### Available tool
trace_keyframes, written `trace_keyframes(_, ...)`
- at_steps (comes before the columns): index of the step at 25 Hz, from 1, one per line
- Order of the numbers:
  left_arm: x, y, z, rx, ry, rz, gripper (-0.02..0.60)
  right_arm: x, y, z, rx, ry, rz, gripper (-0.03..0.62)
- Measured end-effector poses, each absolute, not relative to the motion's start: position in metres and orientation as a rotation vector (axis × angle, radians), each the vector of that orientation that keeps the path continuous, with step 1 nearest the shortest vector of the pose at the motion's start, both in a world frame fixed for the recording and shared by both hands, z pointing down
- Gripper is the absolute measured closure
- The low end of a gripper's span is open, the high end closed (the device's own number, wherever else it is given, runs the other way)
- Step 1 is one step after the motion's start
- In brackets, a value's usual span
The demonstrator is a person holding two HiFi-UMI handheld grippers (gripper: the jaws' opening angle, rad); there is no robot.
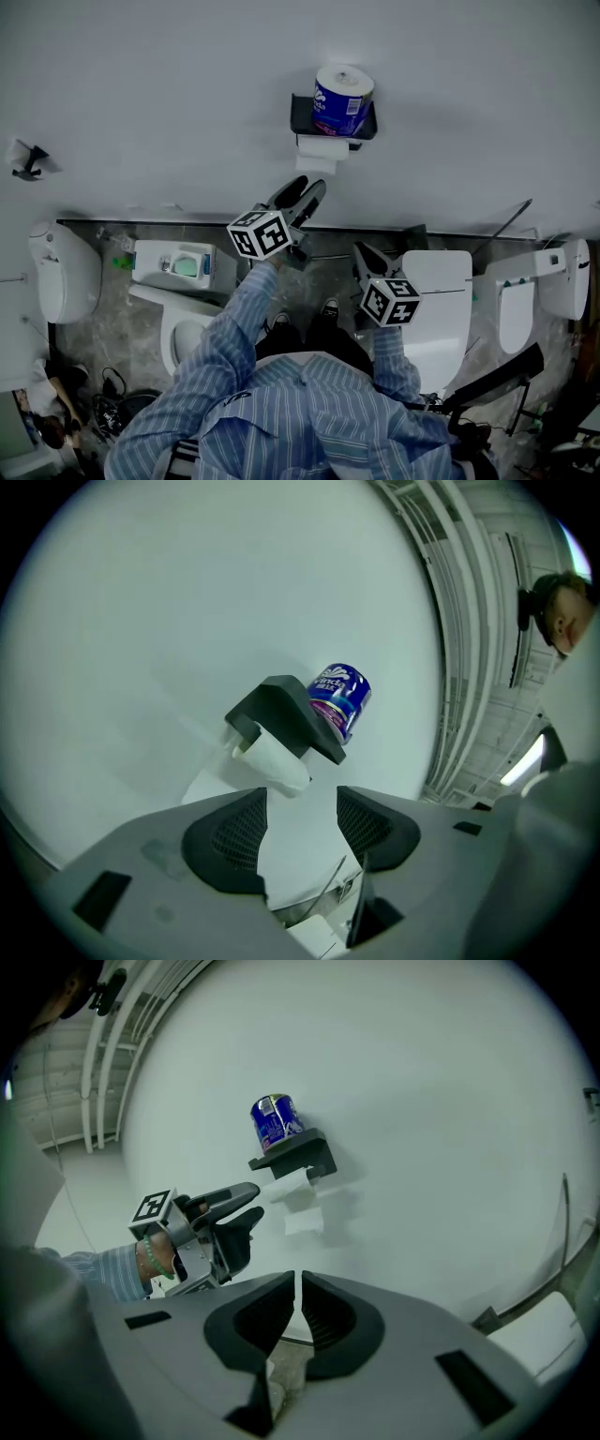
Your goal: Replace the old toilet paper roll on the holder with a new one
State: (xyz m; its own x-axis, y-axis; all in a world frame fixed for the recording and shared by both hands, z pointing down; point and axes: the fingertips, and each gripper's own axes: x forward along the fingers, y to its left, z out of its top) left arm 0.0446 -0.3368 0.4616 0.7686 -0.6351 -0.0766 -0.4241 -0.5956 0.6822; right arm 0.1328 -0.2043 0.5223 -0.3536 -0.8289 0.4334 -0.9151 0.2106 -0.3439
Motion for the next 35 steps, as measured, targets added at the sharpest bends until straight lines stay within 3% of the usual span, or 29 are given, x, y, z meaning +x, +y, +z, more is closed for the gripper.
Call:
trace_keyframes(16,0.058,-0.405,0.458,1.888,-0.803,-0.748,0.344,0.125,-0.255,0.509,1.407,-2.467,0.75,0.567)
trace_keyframes(30,0.069,-0.432,0.468,1.655,-0.742,-0.917,0.339,0.149,-0.257,0.516,1.423,-2.438,0.761,0.566)
trace_keyframes(35,0.078,-0.432,0.463,1.644,-0.665,-0.934,0.374,0.161,-0.255,0.518,1.451,-2.423,0.775,0.566)
